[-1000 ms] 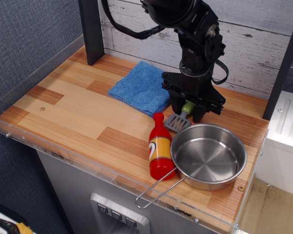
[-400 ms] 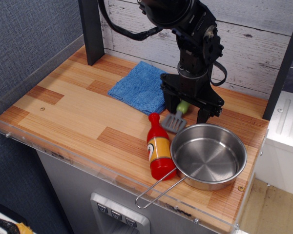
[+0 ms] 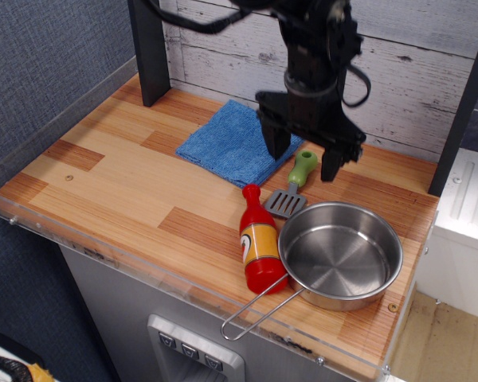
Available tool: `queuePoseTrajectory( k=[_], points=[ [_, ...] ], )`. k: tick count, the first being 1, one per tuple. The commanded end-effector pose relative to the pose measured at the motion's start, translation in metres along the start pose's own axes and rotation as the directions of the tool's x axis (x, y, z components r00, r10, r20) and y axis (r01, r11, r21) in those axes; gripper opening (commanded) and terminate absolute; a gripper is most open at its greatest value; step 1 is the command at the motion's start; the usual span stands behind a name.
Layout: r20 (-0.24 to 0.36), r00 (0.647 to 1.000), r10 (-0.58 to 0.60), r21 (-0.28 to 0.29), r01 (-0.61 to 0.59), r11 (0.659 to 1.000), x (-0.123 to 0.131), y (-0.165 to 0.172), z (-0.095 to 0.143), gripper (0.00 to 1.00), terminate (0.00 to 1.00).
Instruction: Place the spatula just behind the bottle
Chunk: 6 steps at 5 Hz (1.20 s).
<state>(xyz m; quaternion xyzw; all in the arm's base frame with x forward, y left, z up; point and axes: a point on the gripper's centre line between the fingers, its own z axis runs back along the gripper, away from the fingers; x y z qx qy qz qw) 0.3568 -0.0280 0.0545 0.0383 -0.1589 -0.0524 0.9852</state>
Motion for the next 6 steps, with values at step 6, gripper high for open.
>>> queuePoseTrajectory(
  k=[6],
  points=[
    [0.236,0.953,0.189,0.214,-0.240,0.947,-0.021,0.094,0.127,1.00,0.00]
  ],
)
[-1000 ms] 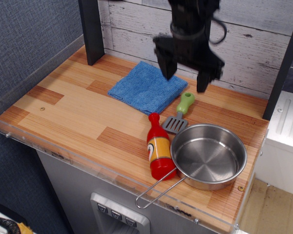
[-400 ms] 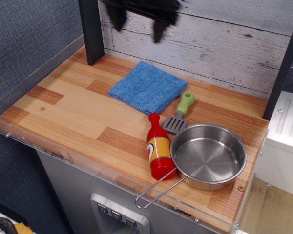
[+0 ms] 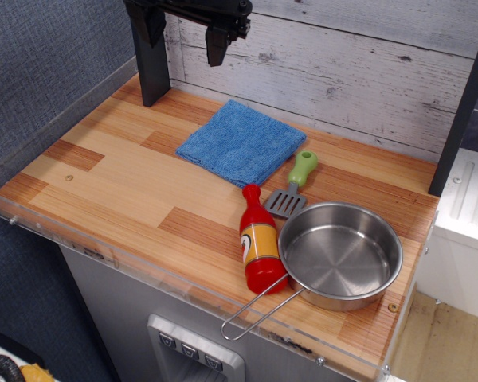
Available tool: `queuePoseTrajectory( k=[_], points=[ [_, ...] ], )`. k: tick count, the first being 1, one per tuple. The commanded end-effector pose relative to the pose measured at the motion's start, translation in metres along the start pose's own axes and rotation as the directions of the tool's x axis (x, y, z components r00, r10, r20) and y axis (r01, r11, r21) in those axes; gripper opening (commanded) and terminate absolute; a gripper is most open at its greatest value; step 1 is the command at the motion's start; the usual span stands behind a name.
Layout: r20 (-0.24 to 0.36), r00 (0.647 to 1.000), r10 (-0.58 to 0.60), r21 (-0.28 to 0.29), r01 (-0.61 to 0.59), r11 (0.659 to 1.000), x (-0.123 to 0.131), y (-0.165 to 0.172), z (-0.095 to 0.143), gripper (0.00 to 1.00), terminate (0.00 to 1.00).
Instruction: Place the spatula just behind the bottle
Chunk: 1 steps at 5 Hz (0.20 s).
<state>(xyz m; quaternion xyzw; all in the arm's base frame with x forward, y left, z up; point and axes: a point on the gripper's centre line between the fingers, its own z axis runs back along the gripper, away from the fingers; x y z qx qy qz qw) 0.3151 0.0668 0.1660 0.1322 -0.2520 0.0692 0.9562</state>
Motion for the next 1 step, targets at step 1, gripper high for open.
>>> queuePoseTrajectory(
  k=[1],
  points=[
    [0.040,0.999,0.009,0.003,-0.010,1.000,-0.0038,-0.0018,0.0160,1.00,1.00]
  ],
)
